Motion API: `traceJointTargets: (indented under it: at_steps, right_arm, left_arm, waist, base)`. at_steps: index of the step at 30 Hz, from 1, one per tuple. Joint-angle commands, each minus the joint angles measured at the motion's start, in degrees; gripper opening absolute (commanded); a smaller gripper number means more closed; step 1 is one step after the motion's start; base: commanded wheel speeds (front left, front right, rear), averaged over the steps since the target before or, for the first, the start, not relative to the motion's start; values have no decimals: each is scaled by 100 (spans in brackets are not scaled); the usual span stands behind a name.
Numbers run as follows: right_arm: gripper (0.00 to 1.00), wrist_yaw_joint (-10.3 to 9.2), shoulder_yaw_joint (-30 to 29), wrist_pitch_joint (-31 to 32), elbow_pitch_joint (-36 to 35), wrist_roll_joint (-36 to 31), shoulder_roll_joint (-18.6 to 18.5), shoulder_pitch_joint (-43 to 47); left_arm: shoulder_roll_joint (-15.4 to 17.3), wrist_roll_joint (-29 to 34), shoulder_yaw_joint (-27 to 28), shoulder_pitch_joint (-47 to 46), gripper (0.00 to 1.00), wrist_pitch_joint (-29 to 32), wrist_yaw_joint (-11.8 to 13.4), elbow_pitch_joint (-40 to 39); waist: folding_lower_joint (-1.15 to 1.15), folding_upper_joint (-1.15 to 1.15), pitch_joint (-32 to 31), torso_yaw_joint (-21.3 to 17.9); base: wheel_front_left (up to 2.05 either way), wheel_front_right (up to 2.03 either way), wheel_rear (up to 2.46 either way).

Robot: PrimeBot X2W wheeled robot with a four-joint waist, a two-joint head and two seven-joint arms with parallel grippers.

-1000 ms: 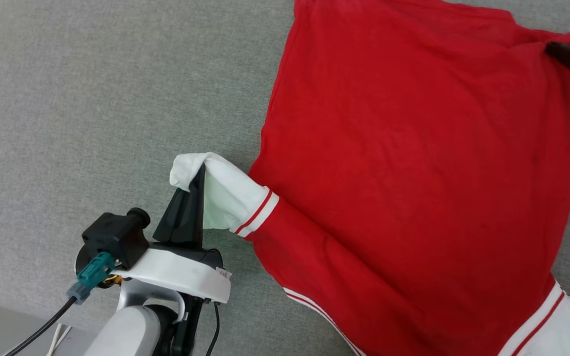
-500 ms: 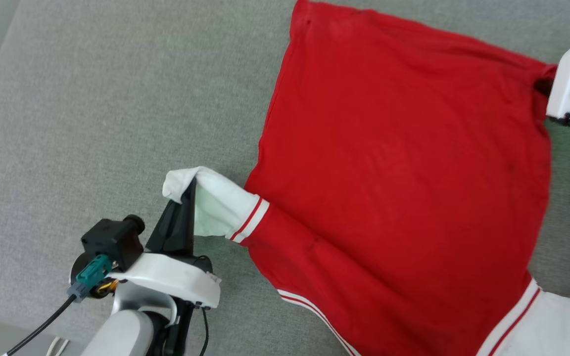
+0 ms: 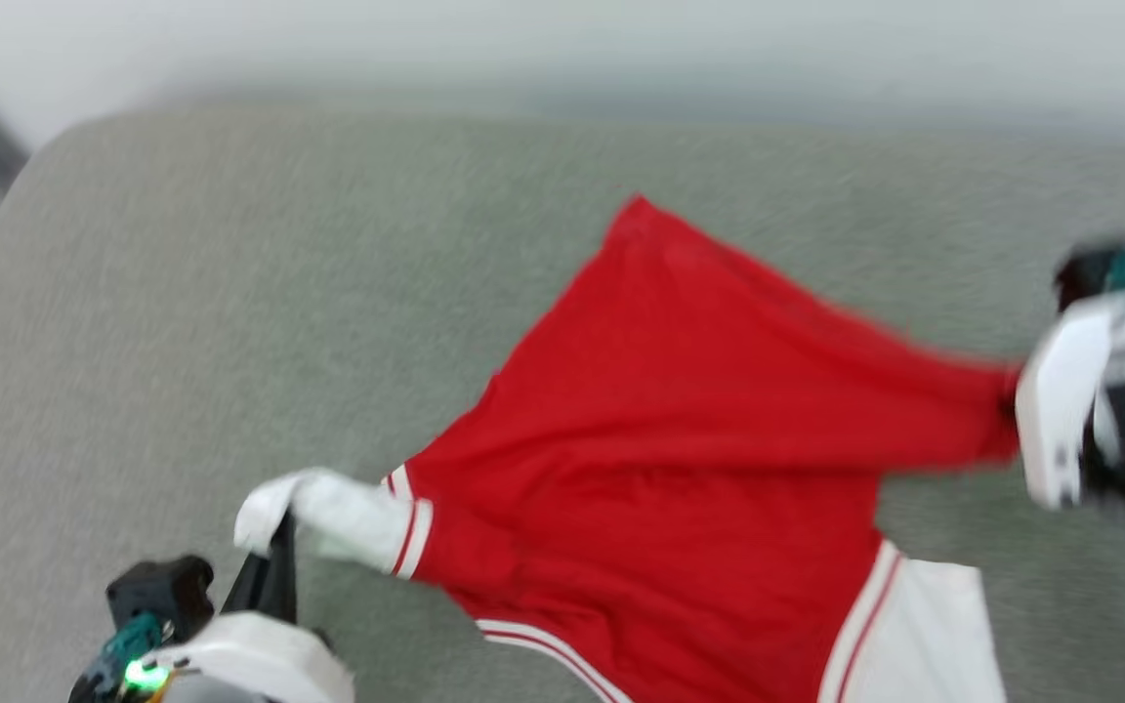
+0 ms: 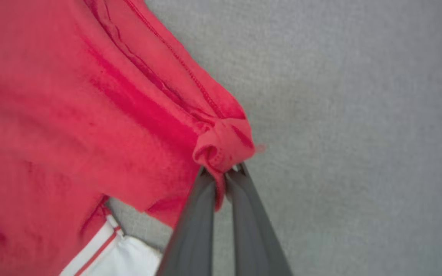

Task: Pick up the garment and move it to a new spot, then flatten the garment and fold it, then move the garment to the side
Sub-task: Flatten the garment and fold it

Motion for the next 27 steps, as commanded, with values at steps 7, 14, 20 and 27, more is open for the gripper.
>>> traceJointTargets:
  at_steps: [7,14,20,27]
  right_arm:
    - [0,-4,-520,393,-1399,250,-126,2495]
    - [49,-3,-1548,1092,-2536,73,991,4695]
    - [100,-3,-2020,250,-3026,-136,1233,4520]
    - [100,-2,-2596,-1849,-2723,-272,1434,3596]
  left_arm:
    - [156,-113,77,582,0,175,215,-177]
    - [242,-143,94,682,0,313,313,-327]
    - [264,-98,66,621,0,340,353,-441]
    - [271,32,27,370,0,296,359,-643]
  waist:
    - [0,0,-774,-926]
    - [0,0,-790,-1138]
    - [0,0,-756,-1148]
    - [0,0,-530,-970]
  base:
    - [0,0,0]
    - [0,0,0]
    - [0,0,0]
    - [0,0,0]
